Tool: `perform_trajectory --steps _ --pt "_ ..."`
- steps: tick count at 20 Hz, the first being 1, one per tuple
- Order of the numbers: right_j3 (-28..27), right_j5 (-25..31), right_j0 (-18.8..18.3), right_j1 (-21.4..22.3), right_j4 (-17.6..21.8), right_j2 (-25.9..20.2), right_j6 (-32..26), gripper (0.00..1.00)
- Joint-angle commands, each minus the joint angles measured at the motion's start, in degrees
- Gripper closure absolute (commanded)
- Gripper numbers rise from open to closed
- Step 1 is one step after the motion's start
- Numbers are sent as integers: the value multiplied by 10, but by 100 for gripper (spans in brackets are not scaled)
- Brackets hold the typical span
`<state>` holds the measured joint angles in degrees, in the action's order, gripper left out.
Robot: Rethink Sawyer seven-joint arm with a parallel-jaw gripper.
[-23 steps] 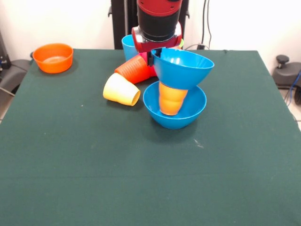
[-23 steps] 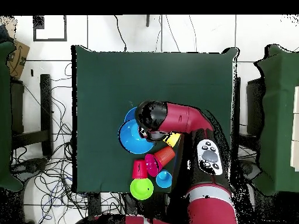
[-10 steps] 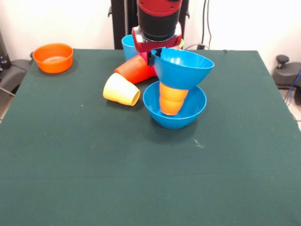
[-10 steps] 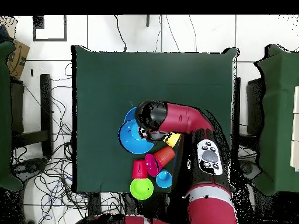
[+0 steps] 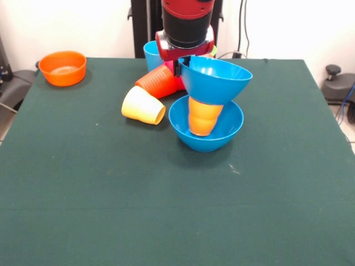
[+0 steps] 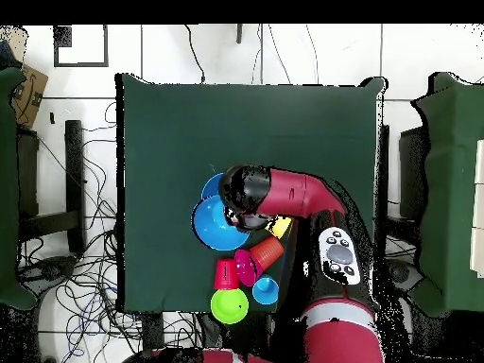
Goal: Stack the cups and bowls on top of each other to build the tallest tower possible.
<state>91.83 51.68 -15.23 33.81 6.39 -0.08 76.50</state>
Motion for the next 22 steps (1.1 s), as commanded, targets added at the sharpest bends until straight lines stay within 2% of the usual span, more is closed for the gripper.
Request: perform_trajectory --steps 1,22 --pt "29 -30 0 -25 32 -20 46 100" --pt "9 -43 6 -44 27 -21 60 100"
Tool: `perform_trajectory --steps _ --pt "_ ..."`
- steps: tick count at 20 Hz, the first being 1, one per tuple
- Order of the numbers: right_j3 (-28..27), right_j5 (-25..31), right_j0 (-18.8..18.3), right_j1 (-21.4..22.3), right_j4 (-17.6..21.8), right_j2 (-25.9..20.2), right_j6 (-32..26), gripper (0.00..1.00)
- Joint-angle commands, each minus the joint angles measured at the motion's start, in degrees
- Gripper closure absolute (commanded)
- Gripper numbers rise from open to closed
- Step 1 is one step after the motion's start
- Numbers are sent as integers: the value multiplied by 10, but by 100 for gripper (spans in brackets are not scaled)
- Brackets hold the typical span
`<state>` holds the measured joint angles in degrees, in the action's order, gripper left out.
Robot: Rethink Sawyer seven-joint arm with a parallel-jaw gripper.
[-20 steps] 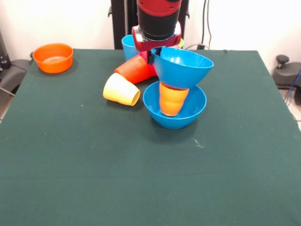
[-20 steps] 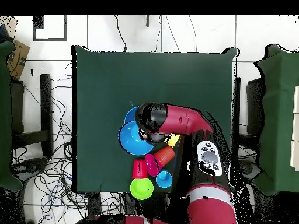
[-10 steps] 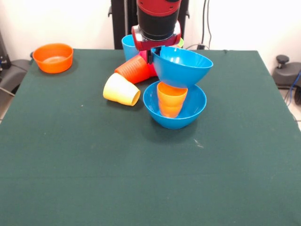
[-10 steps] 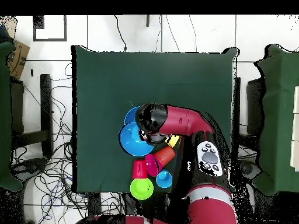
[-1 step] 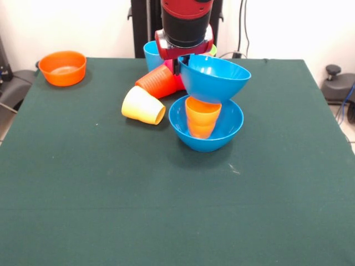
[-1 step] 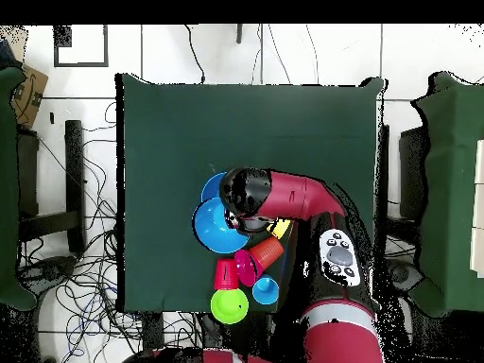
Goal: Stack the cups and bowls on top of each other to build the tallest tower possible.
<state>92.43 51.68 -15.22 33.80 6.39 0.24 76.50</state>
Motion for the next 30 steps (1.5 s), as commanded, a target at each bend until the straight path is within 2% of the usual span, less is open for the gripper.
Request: perform_trajectory --steps 1,8,13,25,30 --pt "1 -42 6 -44 27 -24 61 100" --pt "-11 -17 1 -43 23 -29 49 100" --pt "6 -17 -12 -29 24 -36 26 100" --pt "-3 26 -15 -18 25 -29 22 100" --pt "2 10 -10 -22 22 -29 34 100"
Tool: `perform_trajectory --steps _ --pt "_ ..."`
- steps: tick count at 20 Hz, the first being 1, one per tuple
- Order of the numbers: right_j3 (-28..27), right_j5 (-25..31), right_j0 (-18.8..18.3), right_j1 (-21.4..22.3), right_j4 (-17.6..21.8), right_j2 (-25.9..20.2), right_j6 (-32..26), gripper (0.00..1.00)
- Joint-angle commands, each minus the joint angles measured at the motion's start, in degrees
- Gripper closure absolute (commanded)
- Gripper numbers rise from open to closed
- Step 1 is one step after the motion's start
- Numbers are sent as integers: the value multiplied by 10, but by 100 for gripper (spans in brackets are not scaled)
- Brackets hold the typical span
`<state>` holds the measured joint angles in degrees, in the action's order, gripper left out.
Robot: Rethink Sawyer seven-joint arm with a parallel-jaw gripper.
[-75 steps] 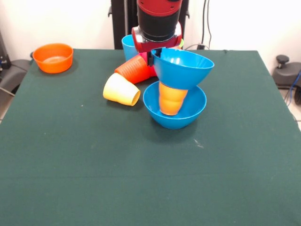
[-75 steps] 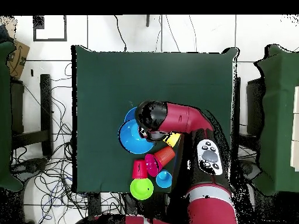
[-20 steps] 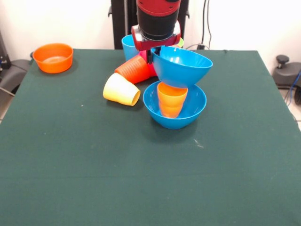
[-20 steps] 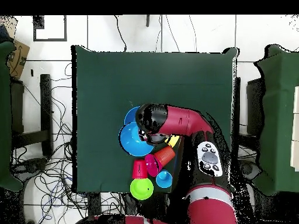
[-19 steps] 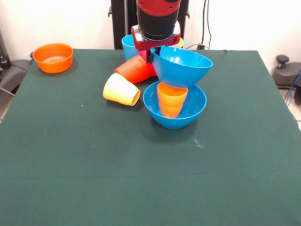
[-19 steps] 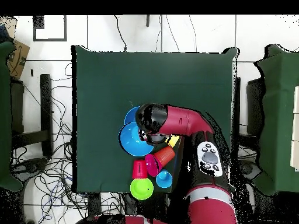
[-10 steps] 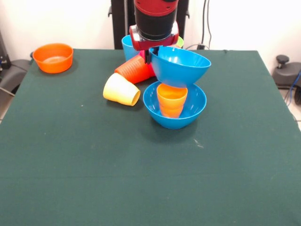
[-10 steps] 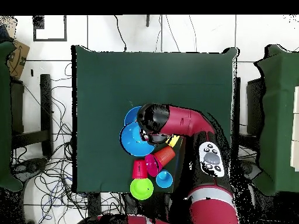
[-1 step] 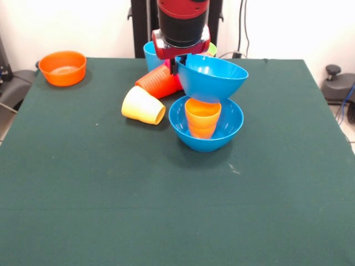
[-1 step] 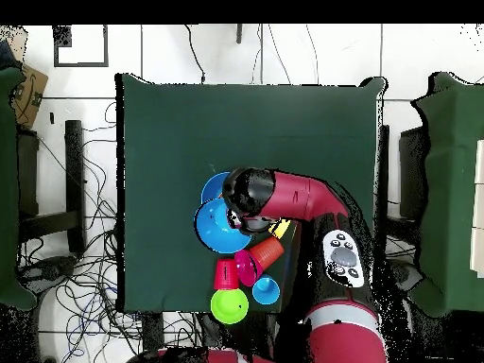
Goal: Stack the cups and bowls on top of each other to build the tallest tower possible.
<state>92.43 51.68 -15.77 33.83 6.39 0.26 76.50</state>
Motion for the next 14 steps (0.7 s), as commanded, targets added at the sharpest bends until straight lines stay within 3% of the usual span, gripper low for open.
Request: perform_trajectory --steps 1,14 --pt "0 7 -3 -25 20 -29 40 100" --pt "-20 61 0 -24 7 -27 50 100"
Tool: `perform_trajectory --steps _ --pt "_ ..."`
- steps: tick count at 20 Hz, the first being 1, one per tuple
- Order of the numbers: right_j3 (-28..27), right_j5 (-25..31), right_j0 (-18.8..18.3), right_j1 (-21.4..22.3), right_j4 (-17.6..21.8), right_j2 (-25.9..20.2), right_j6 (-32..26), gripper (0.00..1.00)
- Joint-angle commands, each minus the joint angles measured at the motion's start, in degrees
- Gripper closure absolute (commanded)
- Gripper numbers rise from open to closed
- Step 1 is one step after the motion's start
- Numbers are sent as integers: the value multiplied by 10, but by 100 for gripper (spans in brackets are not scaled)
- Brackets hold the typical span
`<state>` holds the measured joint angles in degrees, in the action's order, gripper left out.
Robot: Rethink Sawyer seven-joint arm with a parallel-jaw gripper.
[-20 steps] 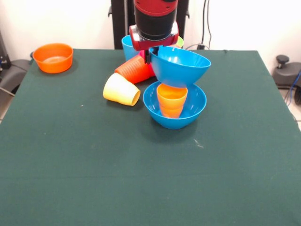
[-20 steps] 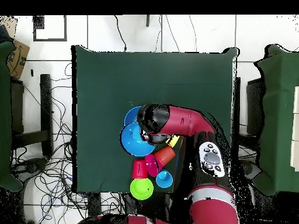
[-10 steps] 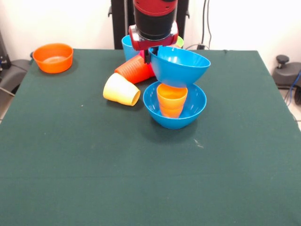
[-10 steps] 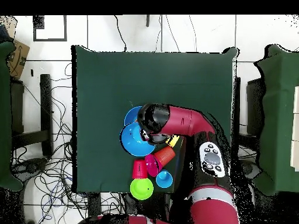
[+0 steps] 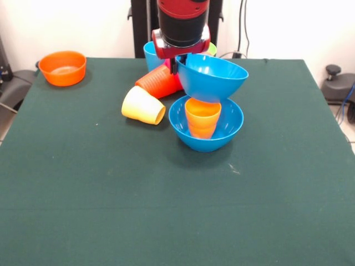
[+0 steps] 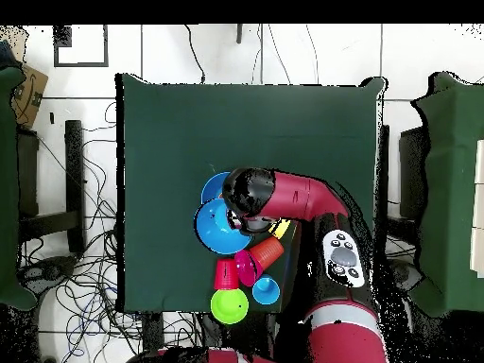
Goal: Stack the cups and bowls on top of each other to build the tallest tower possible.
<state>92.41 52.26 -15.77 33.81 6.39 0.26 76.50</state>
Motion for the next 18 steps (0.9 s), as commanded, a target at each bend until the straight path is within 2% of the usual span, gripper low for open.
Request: perform_trajectory --steps 1,4,18 --pt "-23 63 0 -23 7 -26 51 100" --pt "-34 78 2 -24 6 -25 54 100" --pt "-23 30 1 -33 8 -26 62 100"
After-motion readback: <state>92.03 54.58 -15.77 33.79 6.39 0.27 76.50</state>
